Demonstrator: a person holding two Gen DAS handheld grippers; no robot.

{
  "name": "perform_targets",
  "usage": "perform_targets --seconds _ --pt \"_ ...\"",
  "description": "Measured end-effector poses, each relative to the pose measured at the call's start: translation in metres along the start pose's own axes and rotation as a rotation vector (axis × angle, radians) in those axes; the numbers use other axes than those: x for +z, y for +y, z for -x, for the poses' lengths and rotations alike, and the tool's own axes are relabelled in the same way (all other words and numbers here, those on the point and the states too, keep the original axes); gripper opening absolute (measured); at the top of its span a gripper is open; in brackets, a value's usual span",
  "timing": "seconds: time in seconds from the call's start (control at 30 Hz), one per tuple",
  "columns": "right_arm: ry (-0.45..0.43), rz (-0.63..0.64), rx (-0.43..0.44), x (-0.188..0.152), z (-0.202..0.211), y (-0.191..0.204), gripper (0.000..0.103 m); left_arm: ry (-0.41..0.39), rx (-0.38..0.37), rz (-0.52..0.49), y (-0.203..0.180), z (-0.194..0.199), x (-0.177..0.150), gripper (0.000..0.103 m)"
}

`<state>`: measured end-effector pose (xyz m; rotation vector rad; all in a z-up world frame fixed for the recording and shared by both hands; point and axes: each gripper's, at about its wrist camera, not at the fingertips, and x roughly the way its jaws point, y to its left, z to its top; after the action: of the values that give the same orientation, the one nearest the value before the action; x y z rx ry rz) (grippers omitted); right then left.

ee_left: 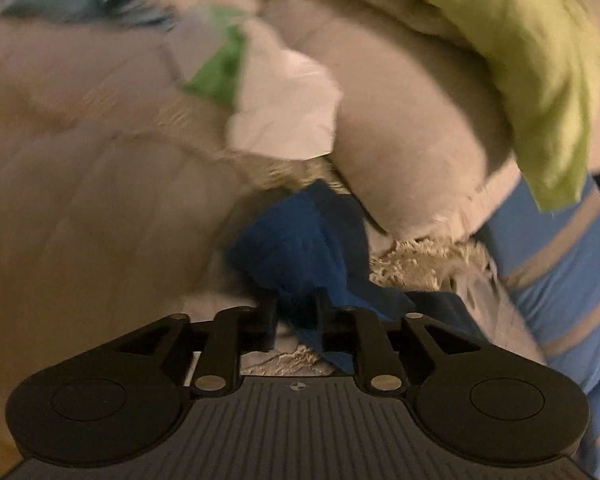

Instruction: Fold clothes

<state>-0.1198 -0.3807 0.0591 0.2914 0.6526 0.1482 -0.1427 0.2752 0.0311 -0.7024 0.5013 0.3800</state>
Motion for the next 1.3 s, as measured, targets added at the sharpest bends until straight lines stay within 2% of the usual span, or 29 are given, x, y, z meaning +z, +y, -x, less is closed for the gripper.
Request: perform_targets --seconds 0.03,0.2,0.3,0.43,0.53,0.67,0.83,0.9,0.93,0.97,1.07,1.13,1.2,1.3 --pt "0.001 0.001 -0.001 0.000 0.000 0.000 0.099 -0.001 0.010 0.022 0.004 0.002 -0.001 0.035" --pt "0.003 0.002 0.000 -0.001 0.000 0.000 0.099 -0.014 0.035 0.014 0.013 0.025 0.001 0.037" --pt "0.002 0.000 0.005 -0.001 0.000 0.000 0.100 -0.064 0.051 -0.001 0.009 0.041 0.003 0.039" --pt "0.002 -0.005 0.013 -0.001 0.001 -0.003 0.100 -0.093 -0.004 -0.126 -0.015 0.046 0.011 0.049" --pt "0.002 -0.010 0.018 -0.001 0.000 -0.004 0.100 -0.102 -0.016 -0.254 -0.035 0.032 0.025 0.053" --pt "0.000 -0.011 0.016 -0.001 0.000 -0.004 0.100 -0.090 0.037 -0.381 -0.054 -0.001 0.042 0.053" --pt "0.006 -0.001 -0.006 -0.002 -0.002 0.000 0.100 0.044 0.086 -0.446 -0.061 -0.043 0.055 0.052" --pt "0.008 -0.001 -0.009 -0.001 -0.003 0.000 0.100 0.111 0.103 -0.459 -0.061 -0.055 0.057 0.045" --pt "0.008 -0.003 -0.010 -0.001 -0.003 0.000 0.100 0.144 0.112 -0.465 -0.061 -0.061 0.057 0.025" --pt "0.008 -0.005 -0.011 0.000 -0.003 0.000 0.100 0.167 0.116 -0.465 -0.060 -0.063 0.058 0.022" --pt "0.012 -0.007 -0.009 0.000 -0.004 0.001 0.100 0.080 0.145 -0.501 -0.065 -0.045 0.061 0.020" --pt "0.013 -0.006 -0.008 0.001 -0.005 0.002 0.100 0.004 0.158 -0.473 -0.061 -0.032 0.069 0.020" --pt "0.013 -0.005 -0.005 0.000 -0.005 0.000 0.100 -0.007 0.167 -0.443 -0.056 -0.027 0.071 0.021" --pt "0.014 -0.014 0.010 0.001 -0.005 -0.002 0.100 -0.035 0.161 -0.423 -0.057 -0.022 0.066 0.029"
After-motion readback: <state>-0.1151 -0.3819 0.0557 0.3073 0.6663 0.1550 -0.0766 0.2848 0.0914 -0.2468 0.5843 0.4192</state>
